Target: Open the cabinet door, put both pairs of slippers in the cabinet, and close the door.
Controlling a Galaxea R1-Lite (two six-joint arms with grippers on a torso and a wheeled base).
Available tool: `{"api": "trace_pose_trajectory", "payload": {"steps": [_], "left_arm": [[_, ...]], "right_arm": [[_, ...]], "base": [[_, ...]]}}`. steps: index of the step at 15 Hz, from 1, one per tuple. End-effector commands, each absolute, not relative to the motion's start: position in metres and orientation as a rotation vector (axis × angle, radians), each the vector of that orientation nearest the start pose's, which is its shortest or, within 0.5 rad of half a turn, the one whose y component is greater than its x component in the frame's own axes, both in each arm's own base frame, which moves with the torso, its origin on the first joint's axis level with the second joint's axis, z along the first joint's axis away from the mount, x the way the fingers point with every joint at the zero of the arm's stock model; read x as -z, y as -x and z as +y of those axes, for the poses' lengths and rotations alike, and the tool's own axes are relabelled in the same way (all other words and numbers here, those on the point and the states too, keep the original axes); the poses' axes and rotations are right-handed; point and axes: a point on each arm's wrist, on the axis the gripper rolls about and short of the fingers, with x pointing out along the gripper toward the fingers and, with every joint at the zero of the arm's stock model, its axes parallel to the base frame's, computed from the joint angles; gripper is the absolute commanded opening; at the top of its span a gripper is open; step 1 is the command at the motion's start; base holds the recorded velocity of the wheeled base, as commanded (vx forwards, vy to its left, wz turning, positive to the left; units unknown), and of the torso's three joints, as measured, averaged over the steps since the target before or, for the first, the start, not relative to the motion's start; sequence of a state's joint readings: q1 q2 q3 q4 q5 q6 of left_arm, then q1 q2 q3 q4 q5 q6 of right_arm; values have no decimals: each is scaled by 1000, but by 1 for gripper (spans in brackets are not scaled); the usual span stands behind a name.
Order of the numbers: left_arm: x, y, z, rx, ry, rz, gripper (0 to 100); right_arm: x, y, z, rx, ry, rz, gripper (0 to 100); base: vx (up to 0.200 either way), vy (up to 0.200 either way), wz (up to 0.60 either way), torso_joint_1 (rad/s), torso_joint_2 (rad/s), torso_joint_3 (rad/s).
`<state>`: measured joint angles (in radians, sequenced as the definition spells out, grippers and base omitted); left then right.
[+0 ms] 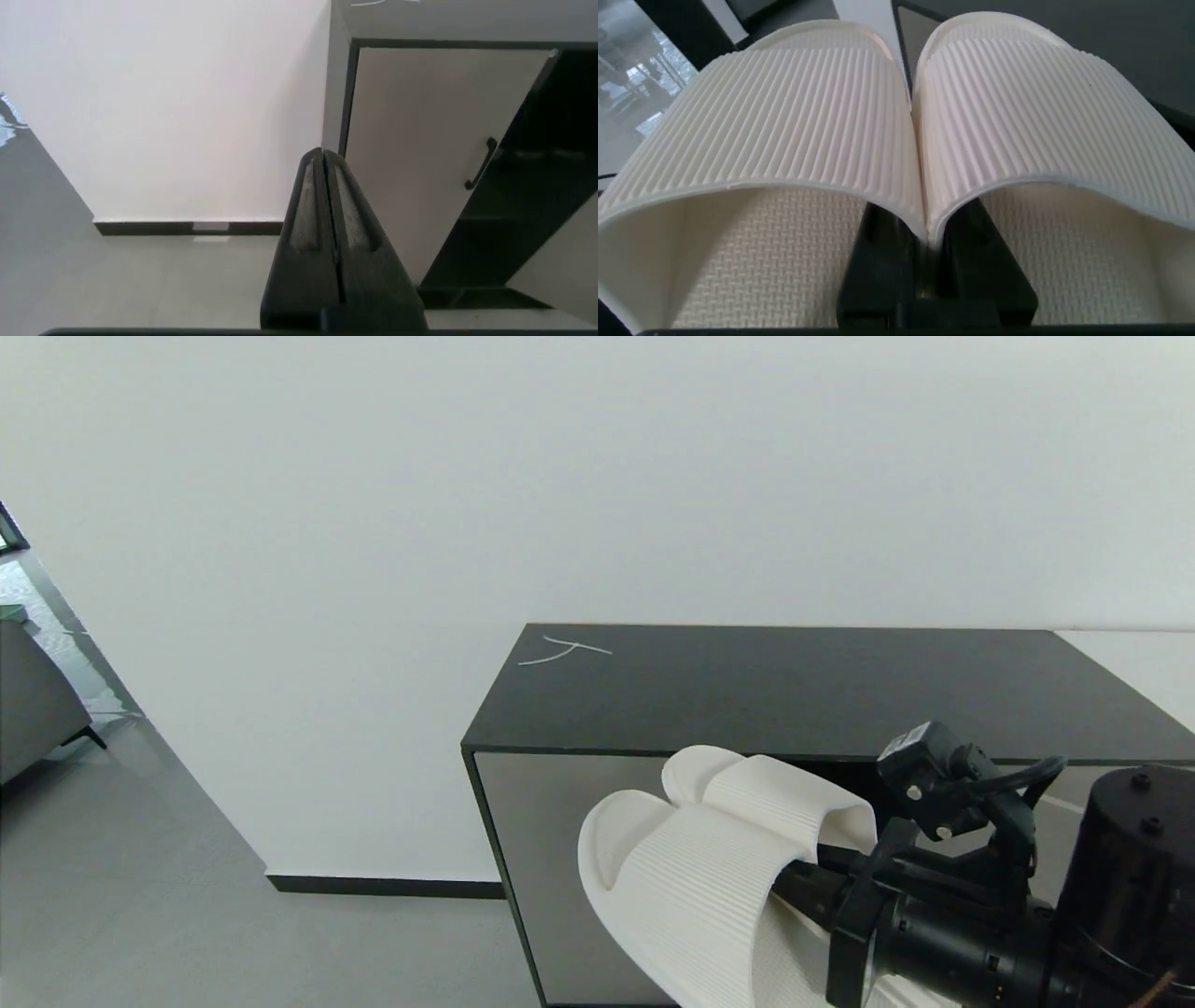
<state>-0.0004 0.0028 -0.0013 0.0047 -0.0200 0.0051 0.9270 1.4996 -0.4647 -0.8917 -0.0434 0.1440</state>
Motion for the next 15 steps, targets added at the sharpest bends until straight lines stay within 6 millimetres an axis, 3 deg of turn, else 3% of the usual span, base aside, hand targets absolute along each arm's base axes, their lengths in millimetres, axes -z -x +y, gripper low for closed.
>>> {"api": "trace_pose_trajectory", "payload": {"steps": [1,15], "left_arm": [[-76,23,0,21,-5,6,0],[-75,23,0,21,-5,8,0]], "right_arm": [[-173,-141,187,-872,-66,194,0],[-170,-141,186,-871,-60,205,0]], "base": [[0,0,0,-193,408,222],[0,0,0,-237,530,290]]}}
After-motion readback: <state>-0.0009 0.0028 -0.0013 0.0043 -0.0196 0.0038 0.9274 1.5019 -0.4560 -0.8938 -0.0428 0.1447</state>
